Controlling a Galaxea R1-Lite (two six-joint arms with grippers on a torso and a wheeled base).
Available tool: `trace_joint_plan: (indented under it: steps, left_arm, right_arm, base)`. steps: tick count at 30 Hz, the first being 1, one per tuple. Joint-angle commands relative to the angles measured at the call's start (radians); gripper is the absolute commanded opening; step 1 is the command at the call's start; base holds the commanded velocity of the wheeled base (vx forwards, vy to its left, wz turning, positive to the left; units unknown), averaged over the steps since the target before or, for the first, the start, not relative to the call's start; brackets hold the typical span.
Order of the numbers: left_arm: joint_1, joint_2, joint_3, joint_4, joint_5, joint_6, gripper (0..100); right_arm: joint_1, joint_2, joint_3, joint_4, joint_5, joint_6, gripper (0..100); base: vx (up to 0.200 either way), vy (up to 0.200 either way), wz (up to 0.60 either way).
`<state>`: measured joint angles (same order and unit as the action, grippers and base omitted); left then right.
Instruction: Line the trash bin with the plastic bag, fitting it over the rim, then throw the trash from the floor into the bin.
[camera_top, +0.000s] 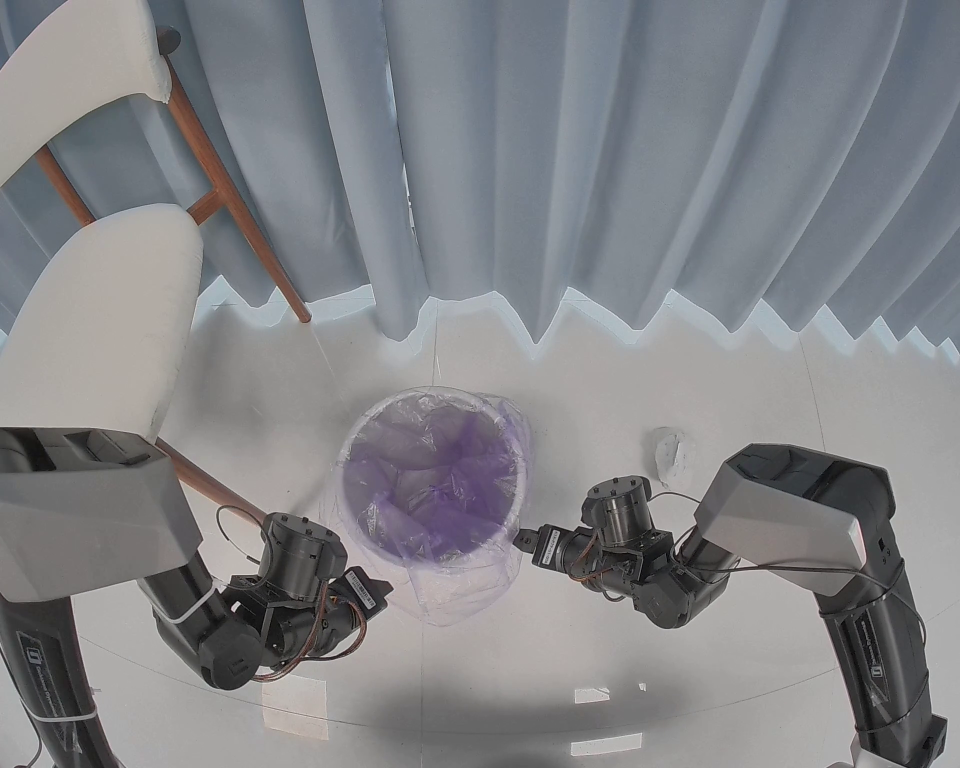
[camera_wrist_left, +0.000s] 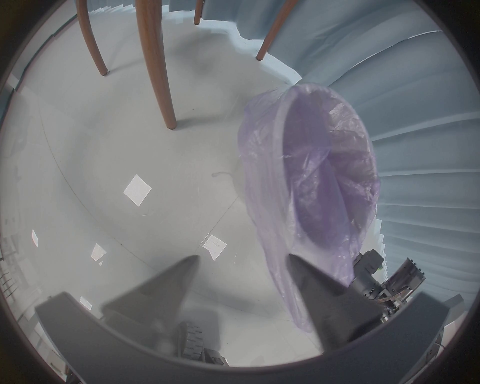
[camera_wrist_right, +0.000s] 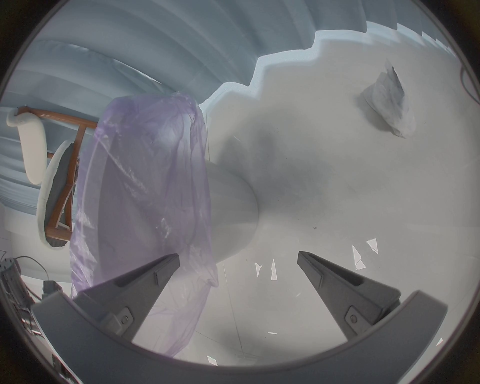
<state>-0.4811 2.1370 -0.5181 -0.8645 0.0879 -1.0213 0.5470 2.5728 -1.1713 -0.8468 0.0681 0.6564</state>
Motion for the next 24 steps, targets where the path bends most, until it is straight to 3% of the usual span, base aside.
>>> trace_joint_plan:
  steps: [1, 9, 18, 24]
  left_arm:
    - [0.016, 0.035, 0.001, -0.001, 0.000, -0.002, 0]
    - [0.042, 0.106, -0.033, -0.033, 0.004, 0.004, 0]
    - [0.047, 0.201, -0.105, -0.018, 0.016, 0.167, 0]
    - [0.055, 0.273, -0.186, -0.018, 0.067, 0.285, 0]
  right_arm:
    - [0.001, 0.000, -0.001, -0.023, -0.001, 0.000, 100]
    - [-0.009, -0.048, 0.067, -0.097, -0.045, 0.000, 100]
    - [-0.050, -0.095, 0.147, -0.153, -0.048, 0.005, 100]
    - [-0.050, -0.149, 0.186, -0.152, -0.051, 0.023, 100]
  base:
    - [0.000, 0.000, 0.00]
    - [0.000, 0.000, 0.00]
    - [0.000, 0.000, 0.00]
    - [0.000, 0.000, 0.00]
